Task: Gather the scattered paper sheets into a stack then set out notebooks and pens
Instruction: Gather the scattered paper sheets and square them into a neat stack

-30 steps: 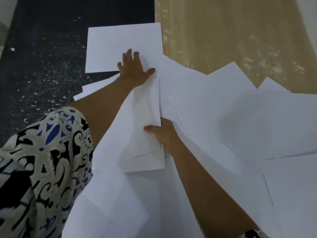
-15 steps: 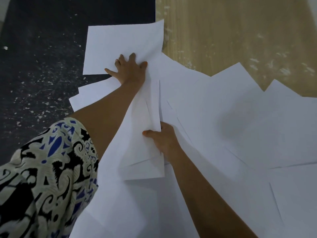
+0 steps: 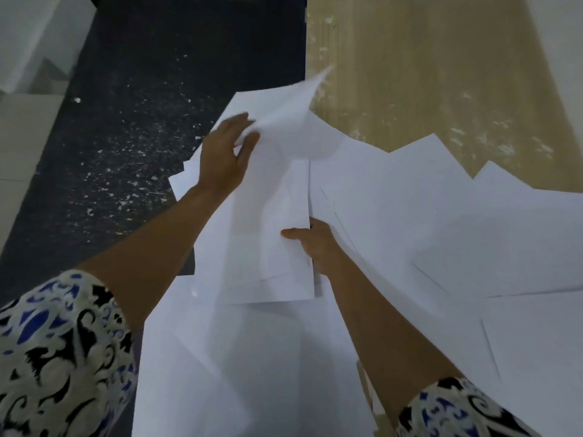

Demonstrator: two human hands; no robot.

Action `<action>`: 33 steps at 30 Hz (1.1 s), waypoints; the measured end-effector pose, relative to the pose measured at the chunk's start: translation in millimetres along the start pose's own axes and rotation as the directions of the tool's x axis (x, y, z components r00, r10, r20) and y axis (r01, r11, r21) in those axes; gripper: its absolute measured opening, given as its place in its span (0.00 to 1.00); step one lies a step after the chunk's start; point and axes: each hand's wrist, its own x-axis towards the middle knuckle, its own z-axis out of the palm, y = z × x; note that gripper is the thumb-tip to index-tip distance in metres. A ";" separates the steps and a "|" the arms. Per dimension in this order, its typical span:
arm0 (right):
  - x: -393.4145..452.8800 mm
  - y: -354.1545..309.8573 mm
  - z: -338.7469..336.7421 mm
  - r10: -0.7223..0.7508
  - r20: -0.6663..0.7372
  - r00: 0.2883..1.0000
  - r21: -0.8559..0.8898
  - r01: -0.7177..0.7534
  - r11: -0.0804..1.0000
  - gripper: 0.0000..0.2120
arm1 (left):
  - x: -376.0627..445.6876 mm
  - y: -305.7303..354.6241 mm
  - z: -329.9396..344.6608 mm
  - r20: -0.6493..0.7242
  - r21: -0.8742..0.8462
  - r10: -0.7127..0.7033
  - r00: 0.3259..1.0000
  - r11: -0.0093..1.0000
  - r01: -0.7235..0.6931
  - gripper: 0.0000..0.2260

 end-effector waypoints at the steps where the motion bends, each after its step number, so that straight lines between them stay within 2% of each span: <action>1: 0.3 -1.1 -1.1 0.016 0.006 1.000 0.007 -0.016 1.000 0.17 | -12.5 -1.0 -7.3 0.040 0.029 0.052 0.998 0.998 -0.053 0.15; 3: -4.0 -1.9 -2.1 0.040 0.026 0.999 0.031 -0.041 0.999 0.17 | -43.7 -2.5 -24.4 0.144 0.042 0.098 0.985 0.994 -0.105 0.16; 6: -14.0 -0.9 -1.9 0.019 0.036 0.999 0.045 -0.021 0.999 0.19 | -94.7 -2.5 -44.0 0.323 -0.021 0.038 0.946 0.999 -0.033 0.23; 9: -31.6 -1.3 -0.8 -0.041 0.001 0.999 0.004 0.041 0.999 0.15 | -140.9 4.6 -57.9 0.443 -0.030 0.002 0.897 0.999 0.012 0.27; 11: -40.3 1.5 -5.8 -0.030 -0.018 0.999 0.001 0.030 1.000 0.12 | -163.9 13.0 -63.3 0.500 -0.034 -0.010 0.866 0.999 0.031 0.27; 13: -53.1 10.1 -11.8 -0.017 0.019 1.000 0.004 0.017 1.000 0.10 | -186.4 26.0 -70.0 0.550 -0.026 -0.063 0.833 0.995 0.092 0.27; 16: -75.5 29.0 -24.4 0.003 -0.001 1.000 -0.066 -0.004 0.998 0.16 | -209.7 47.0 -75.2 0.604 -0.035 -0.200 0.771 0.960 0.276 0.16; 17: -87.9 36.2 -28.3 0.003 -0.019 1.000 -0.088 -0.005 0.996 0.16 | -215.2 54.6 -77.5 0.602 -0.063 -0.231 0.764 0.940 0.334 0.13; 18: -98.7 44.6 -32.7 0.003 -0.043 0.999 -0.088 -0.007 0.996 0.16 | -220.6 59.6 -78.7 0.552 -0.090 -0.254 0.795 0.929 0.359 0.13; 20: -124.6 62.0 -41.7 0.003 -0.072 0.997 -0.069 -0.008 0.998 0.15 | -234.9 69.7 -79.6 0.310 -0.098 -0.276 0.910 0.943 0.319 0.14; 21: -137.9 69.9 -45.7 0.005 -0.071 0.997 -0.049 -0.009 0.999 0.14 | -242.0 74.7 -78.2 0.173 -0.036 -0.311 0.935 0.946 0.321 0.14; 22: -149.8 78.0 -48.8 0.010 -0.063 0.998 -0.021 -0.011 1.000 0.13 | -250.6 81.9 -76.8 0.069 0.049 -0.376 0.924 0.927 0.373 0.13; 24: -173.7 97.5 -53.9 0.050 -0.068 0.996 0.010 -0.049 0.999 0.11 | -273.8 104.0 -75.0 0.040 0.188 -0.569 0.821 0.812 0.553 0.20; 26: -189.6 113.9 -58.3 0.110 -0.103 0.989 0.072 -0.103 0.992 0.10 | -294.5 121.5 -70.7 0.163 0.327 -0.665 0.729 0.733 0.596 0.32; 28: -201.9 125.2 -62.8 0.153 -0.112 0.982 0.182 -0.131 0.975 0.10 | -312.7 131.6 -65.2 0.340 0.463 -0.674 0.656 0.727 0.507 0.40; 30: -212.9 130.5 -67.7 0.168 -0.069 0.983 0.313 -0.139 0.940 0.14 | -327.9 133.3 -61.1 0.464 0.547 -0.662 0.588 0.737 0.398 0.43; 33: -225.5 134.4 -77.6 0.207 0.040 0.978 0.418 -0.204 0.885 0.30 | -343.3 129.2 -62.2 0.536 0.600 -0.622 0.571 0.756 0.261 0.41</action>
